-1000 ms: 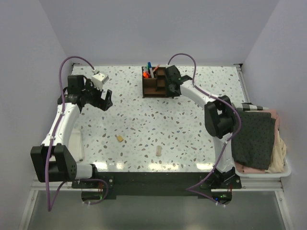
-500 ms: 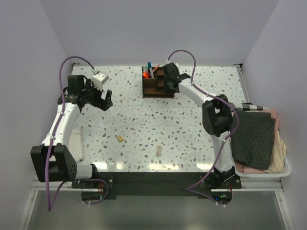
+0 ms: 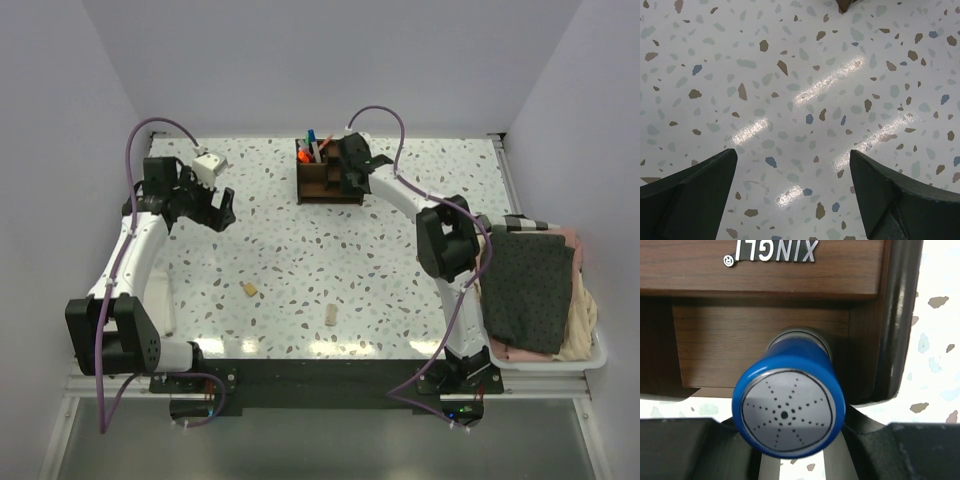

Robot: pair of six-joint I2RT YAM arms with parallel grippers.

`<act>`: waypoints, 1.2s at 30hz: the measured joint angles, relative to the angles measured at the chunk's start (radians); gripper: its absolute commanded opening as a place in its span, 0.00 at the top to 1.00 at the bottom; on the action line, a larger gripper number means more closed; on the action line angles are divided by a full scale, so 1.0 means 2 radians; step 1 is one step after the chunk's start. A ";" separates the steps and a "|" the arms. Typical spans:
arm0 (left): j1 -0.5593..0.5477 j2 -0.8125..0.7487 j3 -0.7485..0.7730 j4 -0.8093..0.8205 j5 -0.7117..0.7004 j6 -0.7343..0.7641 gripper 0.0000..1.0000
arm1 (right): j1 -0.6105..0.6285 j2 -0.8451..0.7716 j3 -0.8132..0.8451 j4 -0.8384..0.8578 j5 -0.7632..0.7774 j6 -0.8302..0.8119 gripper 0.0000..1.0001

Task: Sort the stationery into containers
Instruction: Place the stationery in the storage box, then pick up the stationery from the center of the board.

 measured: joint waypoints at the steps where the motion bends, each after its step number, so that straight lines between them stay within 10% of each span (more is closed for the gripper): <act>1: 0.000 0.001 0.000 0.000 0.000 0.000 0.00 | 0.000 0.001 0.001 0.000 0.000 0.000 0.80; 5: 0.000 0.003 0.000 0.000 0.000 0.000 0.00 | 0.000 0.003 0.002 0.001 0.001 0.002 0.55; 10: 0.000 0.004 0.000 0.000 0.000 0.000 0.00 | 0.003 0.003 0.002 0.002 0.000 0.004 0.50; 36: 0.000 -0.029 0.022 -0.026 -0.013 0.002 0.00 | 0.035 -0.283 -0.342 -0.072 -0.101 0.100 0.53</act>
